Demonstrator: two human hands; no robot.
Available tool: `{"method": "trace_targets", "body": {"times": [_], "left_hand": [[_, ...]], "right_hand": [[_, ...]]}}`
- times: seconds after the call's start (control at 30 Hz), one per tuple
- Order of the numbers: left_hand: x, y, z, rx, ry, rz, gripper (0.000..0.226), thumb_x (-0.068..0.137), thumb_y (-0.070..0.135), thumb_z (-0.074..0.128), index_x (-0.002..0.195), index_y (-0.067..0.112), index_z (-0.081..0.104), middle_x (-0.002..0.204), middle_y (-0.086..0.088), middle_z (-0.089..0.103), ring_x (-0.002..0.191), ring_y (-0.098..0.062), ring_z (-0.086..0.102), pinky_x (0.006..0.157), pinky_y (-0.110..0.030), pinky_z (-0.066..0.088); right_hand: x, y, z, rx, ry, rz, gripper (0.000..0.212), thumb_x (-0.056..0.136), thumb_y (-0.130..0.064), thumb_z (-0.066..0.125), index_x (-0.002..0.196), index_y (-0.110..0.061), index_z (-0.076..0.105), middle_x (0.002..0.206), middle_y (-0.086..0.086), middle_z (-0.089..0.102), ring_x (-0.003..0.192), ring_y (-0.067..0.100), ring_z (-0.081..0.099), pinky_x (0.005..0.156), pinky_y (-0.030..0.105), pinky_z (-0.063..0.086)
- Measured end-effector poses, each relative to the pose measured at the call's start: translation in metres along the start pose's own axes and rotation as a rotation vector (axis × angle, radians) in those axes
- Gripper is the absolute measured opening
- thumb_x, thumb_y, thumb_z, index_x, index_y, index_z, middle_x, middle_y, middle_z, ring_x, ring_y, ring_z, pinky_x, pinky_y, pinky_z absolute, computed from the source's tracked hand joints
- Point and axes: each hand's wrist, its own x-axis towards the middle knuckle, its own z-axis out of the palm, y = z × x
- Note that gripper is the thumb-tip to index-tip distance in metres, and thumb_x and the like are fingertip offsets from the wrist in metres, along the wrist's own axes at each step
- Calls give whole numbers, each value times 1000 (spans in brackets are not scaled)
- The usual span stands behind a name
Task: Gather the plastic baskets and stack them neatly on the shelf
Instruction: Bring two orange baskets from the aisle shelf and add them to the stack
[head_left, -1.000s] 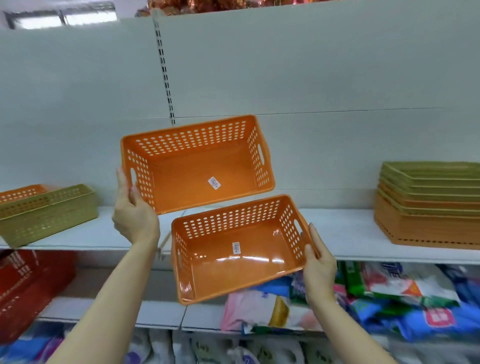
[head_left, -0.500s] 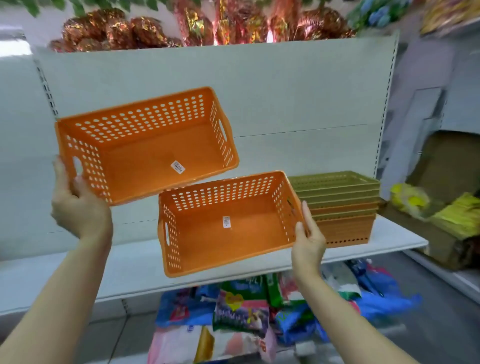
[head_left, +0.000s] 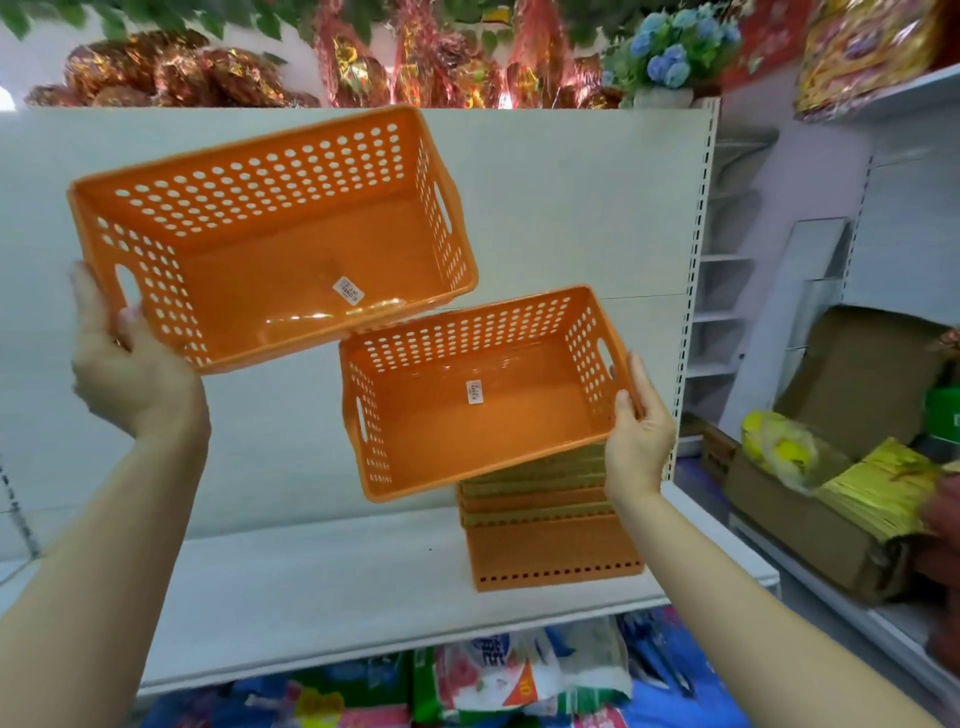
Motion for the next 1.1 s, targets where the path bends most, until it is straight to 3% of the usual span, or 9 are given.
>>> {"method": "trace_targets", "body": {"times": [0.1, 0.2, 0.33, 0.4, 0.53, 0.67, 0.8, 0.93, 1.1], "left_hand": [[1, -1, 25, -37, -12, -39, 54, 87, 60, 40, 139, 54, 52, 129, 34, 64, 118, 0, 65, 106, -37, 53], [-6, 12, 48, -48, -39, -61, 49, 92, 51, 43, 140, 51, 53, 131, 33, 63, 118, 1, 65, 105, -37, 54], [-15, 29, 77, -29, -56, -88, 53, 97, 34, 42, 149, 41, 49, 141, 26, 59, 121, 1, 61, 111, -32, 48], [-20, 34, 92, 12, -72, -105, 55, 97, 31, 42, 151, 38, 47, 144, 19, 59, 126, -3, 60, 113, -30, 46], [-39, 33, 115, 143, -131, -125, 52, 100, 27, 45, 151, 37, 48, 142, 8, 63, 128, -15, 61, 112, -29, 44], [-64, 25, 135, 285, -234, -190, 50, 102, 27, 47, 149, 41, 49, 142, 3, 64, 129, -23, 60, 109, -31, 41], [-95, 22, 152, 335, -326, -237, 48, 104, 26, 45, 149, 42, 49, 145, 3, 62, 131, -25, 58, 111, -33, 41], [-110, 29, 167, 379, -388, -256, 47, 106, 26, 45, 150, 43, 47, 145, 1, 62, 131, -26, 58, 110, -34, 41], [-125, 36, 180, 458, -508, -226, 47, 108, 26, 42, 152, 44, 44, 148, -1, 59, 133, -31, 55, 111, -39, 41]], "right_hand": [[36, 6, -6, -50, 57, 30, 41, 102, -11, 40, 139, -26, 51, 139, -8, 54, 122, 11, 54, 95, 30, 52], [67, 8, -6, -103, 127, 76, 43, 101, -8, 39, 139, -24, 51, 139, -7, 54, 117, 10, 55, 93, 25, 50], [101, 11, -1, -192, 158, 191, 44, 100, -7, 39, 138, -25, 52, 139, -6, 54, 117, 17, 57, 96, 37, 51], [109, 12, 4, -254, 149, 229, 44, 100, -7, 38, 137, -25, 53, 136, -5, 57, 110, 18, 59, 89, 33, 53], [120, 14, 12, -425, 152, 338, 42, 98, -6, 35, 126, -22, 63, 95, -6, 61, 74, 17, 55, 65, 32, 46], [127, 30, 4, -647, 49, 389, 34, 94, -10, 44, 119, -16, 67, 98, 8, 67, 68, 23, 54, 52, 26, 35], [124, 41, -12, -716, 1, 401, 29, 93, -6, 48, 113, -9, 69, 86, 8, 65, 67, 24, 54, 57, 28, 40], [134, 37, -25, -692, 113, 329, 36, 95, -5, 43, 123, -13, 65, 114, 10, 68, 83, 23, 55, 66, 31, 45], [125, 40, -18, -786, -82, 356, 36, 99, -10, 37, 127, -7, 59, 103, 14, 62, 78, 28, 57, 69, 36, 44]]}}
